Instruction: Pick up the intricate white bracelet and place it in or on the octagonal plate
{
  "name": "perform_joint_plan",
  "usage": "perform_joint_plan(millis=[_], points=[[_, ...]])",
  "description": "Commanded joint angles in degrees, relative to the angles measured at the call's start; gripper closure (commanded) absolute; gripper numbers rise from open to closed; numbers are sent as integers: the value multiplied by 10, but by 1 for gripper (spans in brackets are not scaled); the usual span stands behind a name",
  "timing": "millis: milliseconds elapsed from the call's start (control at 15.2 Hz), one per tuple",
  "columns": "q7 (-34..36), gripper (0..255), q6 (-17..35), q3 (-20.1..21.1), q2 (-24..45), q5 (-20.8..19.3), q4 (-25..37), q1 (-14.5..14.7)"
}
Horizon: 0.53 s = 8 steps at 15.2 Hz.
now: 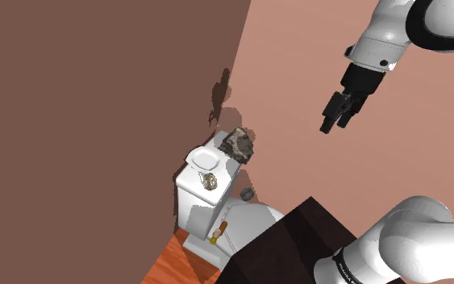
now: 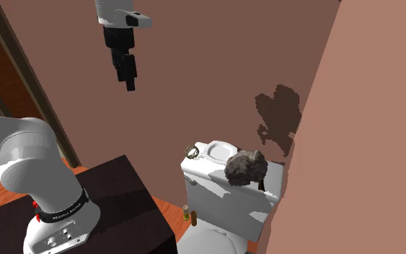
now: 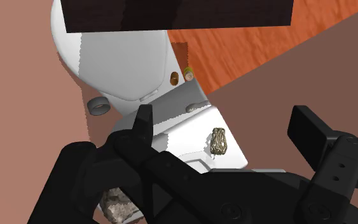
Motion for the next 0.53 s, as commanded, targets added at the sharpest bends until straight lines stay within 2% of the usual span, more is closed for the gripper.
perform_joint_plan(millis=[0,462], points=[[0,0,0,0,0,0,0,0],[17,0,144,23,77,11,-62,2]])
